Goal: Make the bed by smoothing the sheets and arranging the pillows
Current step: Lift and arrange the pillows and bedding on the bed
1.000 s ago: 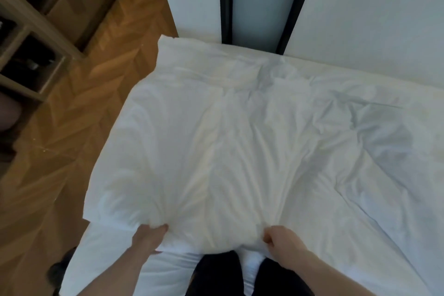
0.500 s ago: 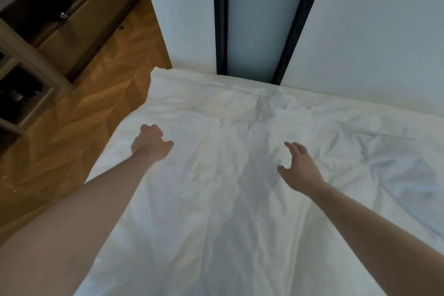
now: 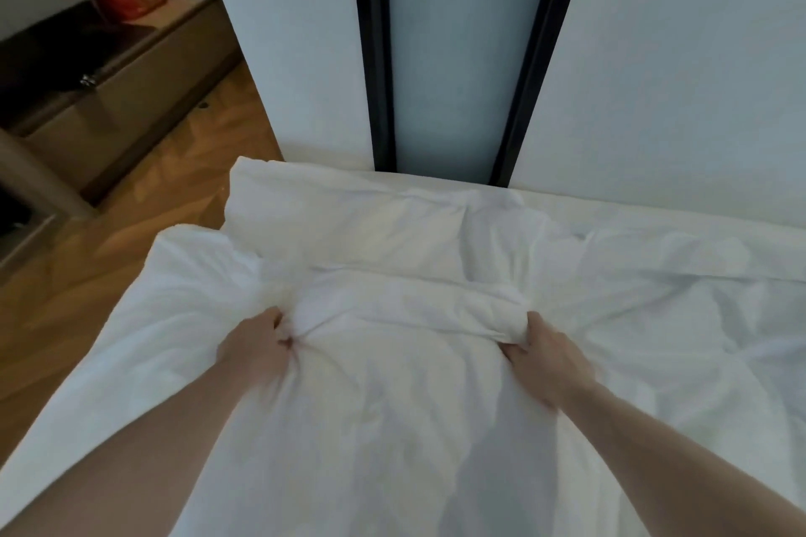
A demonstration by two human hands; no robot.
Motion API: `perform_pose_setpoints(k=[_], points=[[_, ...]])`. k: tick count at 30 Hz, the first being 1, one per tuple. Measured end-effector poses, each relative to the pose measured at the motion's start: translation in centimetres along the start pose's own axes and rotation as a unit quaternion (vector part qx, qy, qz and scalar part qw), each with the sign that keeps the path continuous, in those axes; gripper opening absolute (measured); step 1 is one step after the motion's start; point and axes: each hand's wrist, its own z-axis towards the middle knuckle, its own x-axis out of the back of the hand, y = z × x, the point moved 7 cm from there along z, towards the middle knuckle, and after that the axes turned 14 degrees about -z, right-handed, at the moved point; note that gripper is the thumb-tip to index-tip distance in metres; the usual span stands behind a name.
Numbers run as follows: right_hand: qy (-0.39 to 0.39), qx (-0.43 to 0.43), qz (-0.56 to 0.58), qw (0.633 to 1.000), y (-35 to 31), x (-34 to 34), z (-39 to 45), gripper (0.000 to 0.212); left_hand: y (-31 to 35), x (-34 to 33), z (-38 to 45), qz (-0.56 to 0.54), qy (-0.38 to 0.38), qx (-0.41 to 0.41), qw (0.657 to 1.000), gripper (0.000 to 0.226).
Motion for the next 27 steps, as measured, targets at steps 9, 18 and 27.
perform_pose_setpoints(k=[9,18,27], points=[[0.219,-0.02,0.176,0.959,-2.5,14.0,0.0,0.012,8.7,14.3,-3.1,-0.126,0.291,-0.146,0.937,0.017],[0.069,-0.034,0.045,0.996,-2.8,11.9,7.2,0.078,10.7,8.5,3.6,0.016,0.064,0.04,0.997,0.06],[0.034,-0.012,-0.067,0.997,-4.6,-2.3,8.5,0.093,7.5,-4.5,7.5,0.048,0.087,-0.018,0.995,0.082]])
